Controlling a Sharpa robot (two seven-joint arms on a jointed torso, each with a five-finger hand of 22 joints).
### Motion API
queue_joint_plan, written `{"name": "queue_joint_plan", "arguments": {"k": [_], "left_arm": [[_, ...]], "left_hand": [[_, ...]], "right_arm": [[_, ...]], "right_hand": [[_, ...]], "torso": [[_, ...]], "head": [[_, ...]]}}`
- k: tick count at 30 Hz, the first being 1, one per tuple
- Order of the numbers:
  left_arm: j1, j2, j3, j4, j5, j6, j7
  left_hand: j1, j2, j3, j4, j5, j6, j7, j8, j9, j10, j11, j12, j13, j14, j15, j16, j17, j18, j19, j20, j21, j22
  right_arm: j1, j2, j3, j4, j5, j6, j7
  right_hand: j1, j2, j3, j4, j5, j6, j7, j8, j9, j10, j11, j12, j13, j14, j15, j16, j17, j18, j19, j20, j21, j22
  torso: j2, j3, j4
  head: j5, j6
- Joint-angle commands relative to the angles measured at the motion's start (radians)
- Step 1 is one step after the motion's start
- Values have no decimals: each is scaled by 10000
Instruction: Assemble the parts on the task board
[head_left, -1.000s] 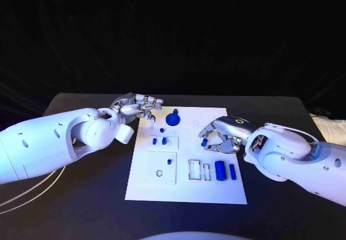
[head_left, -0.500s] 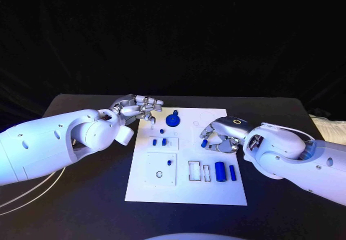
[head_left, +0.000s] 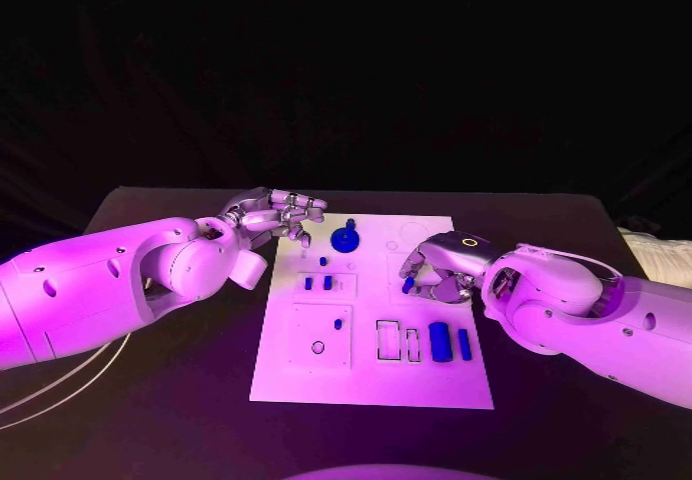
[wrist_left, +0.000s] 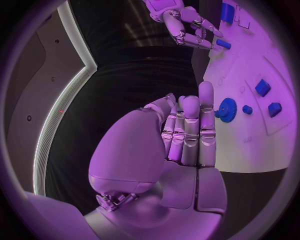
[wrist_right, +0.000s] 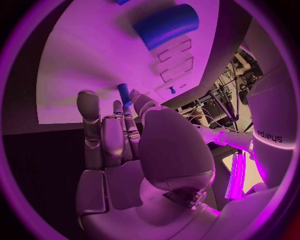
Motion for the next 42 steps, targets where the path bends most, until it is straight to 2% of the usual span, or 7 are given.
{"name": "queue_joint_plan", "arguments": {"k": [1, 8, 24, 27, 31, 37, 42], "left_arm": [[-2, 9, 6, 27, -21, 198, 68], [-2, -3, 6, 35, -21, 202, 61], [-2, -32, 6, 72, -21, 263, -39], [-1, -36, 6, 76, -21, 261, -46], [-1, -38, 6, 78, -21, 263, -49], [-1, -35, 6, 67, -21, 266, -45], [-1, -23, 6, 55, -21, 271, -42]], "left_hand": [[-91, -23, -47, -25, 16, -70, 3, 62, -2, -70, 31, 18, 15, -57, -4, -54, -10, 193, -19, 46, -67, -8], [-91, -23, -47, -25, 16, -70, 3, 62, -2, -70, 31, 18, 15, -57, -4, -54, -10, 193, -19, 46, -67, -8], [-130, -11, -76, -16, 13, -98, 18, 70, -5, -119, 48, 37, 19, -98, 7, -82, -48, 191, -37, 55, -101, -31], [-130, -11, -76, -16, 13, -98, 18, 70, -5, -119, 48, 37, 19, -98, 7, -82, -48, 191, -37, 55, -101, -31], [-130, -11, -76, -16, 13, -98, 18, 70, -5, -119, 48, 37, 19, -98, 7, -82, -48, 191, -37, 55, -101, -31], [-130, -11, -76, -16, 13, -98, 18, 70, -5, -119, 48, 37, 19, -98, 7, -82, -48, 191, -37, 55, -101, -31], [-130, -11, -76, -16, 13, -98, 18, 70, -5, -119, 48, 37, 19, -98, 7, -82, -48, 191, -37, 55, -101, -31]], "right_arm": [[-18, 67, -4, -21, -160, 244, -50], [-25, 122, -7, -135, -176, 424, -91], [-111, 296, -21, -276, -243, 680, -187], [-117, 293, -22, -261, -249, 490, -175], [-122, 241, -22, -184, -251, -181, -113], [-122, 92, -6, -13, -226, -944, -112], [-85, -42, 21, 117, -32, -1273, -160]], "right_hand": [[40, 106, 133, 0, -170, 166, -8, 68, 31, 196, -31, 72, -9, 373, -83, 48, 27, 3, 95, -1, 62, 50], [135, 165, 319, -8, -430, 361, -21, 124, 75, 459, -60, 89, -12, 382, -101, 87, 60, -20, 167, -14, 153, 185], [216, 175, 465, -45, -475, 398, 0, 112, 86, 548, -57, 37, -23, 385, -102, 113, 82, -27, 195, -18, 192, 237], [299, 270, 606, -77, -512, 467, 12, 135, 106, 634, -55, 25, -17, 381, -99, 109, 74, -40, 226, -17, 241, 310], [458, 440, 884, -192, -743, 731, 21, 280, 196, 1024, -86, 108, 18, 434, -115, 326, 299, -142, 495, -16, 664, 946], [485, 484, 1003, -263, -776, 846, 12, 370, 264, 1260, -134, 128, 35, 461, -160, 451, 422, -207, 671, -45, 961, 1383], [476, 482, 1019, -267, -778, 832, 22, 368, 268, 1269, -130, 112, 31, 459, -162, 445, 411, -212, 684, -50, 987, 1417]], "torso": [[2, 8, 3], [-1, -1, 12], [2, 2, 13], [-4, 1, 6], [-4, 11, -2], [-10, 9, -3], [-14, 2, 6]], "head": [[-5, -9], [4, -52], [52, -135], [63, -153], [76, -158], [68, -146], [45, -128]]}}
